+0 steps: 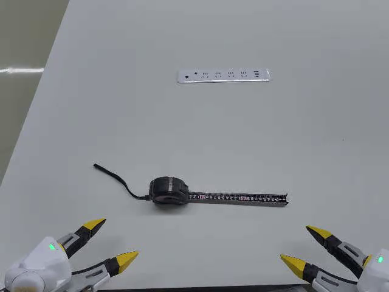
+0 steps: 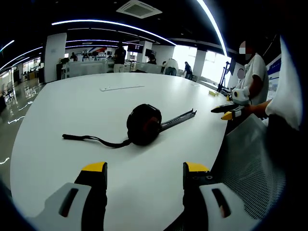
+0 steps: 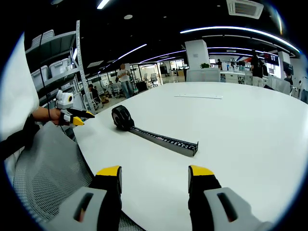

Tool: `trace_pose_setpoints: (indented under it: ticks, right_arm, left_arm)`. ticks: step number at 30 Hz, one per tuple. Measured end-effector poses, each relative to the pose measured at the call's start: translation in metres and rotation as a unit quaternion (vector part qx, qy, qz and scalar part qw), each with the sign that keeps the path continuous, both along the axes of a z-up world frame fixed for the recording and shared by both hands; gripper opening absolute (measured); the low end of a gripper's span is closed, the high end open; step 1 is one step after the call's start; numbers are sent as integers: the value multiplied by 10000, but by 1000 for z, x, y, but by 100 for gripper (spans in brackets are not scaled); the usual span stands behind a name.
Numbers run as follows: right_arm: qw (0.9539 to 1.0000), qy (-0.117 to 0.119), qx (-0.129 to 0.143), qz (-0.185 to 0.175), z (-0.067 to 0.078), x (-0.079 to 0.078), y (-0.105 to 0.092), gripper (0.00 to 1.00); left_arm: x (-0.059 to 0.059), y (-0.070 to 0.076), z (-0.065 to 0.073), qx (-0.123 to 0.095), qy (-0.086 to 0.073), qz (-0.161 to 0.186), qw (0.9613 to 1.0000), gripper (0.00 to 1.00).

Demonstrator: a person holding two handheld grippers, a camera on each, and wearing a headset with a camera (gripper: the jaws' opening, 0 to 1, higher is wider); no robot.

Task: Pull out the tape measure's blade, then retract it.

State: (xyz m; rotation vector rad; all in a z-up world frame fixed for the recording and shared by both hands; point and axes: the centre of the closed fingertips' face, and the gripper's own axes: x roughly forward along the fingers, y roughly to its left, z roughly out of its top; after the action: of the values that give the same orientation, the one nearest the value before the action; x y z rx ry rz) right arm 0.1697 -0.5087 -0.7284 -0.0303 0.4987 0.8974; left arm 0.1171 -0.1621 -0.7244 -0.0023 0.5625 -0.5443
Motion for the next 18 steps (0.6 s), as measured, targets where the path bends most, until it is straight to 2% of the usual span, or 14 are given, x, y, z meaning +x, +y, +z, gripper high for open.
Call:
trace_pose_setpoints:
  ticks: [10,18]
  right_arm:
    - [10000,-13,-11,69,-1,3,5,55]
    - [9999,-56,-1,116,0,8,9,55]
  left_arm:
    - [4,-4,-1,-2,26,10,10000,62]
    - [12,-12,-2,34,80,19,10000,62]
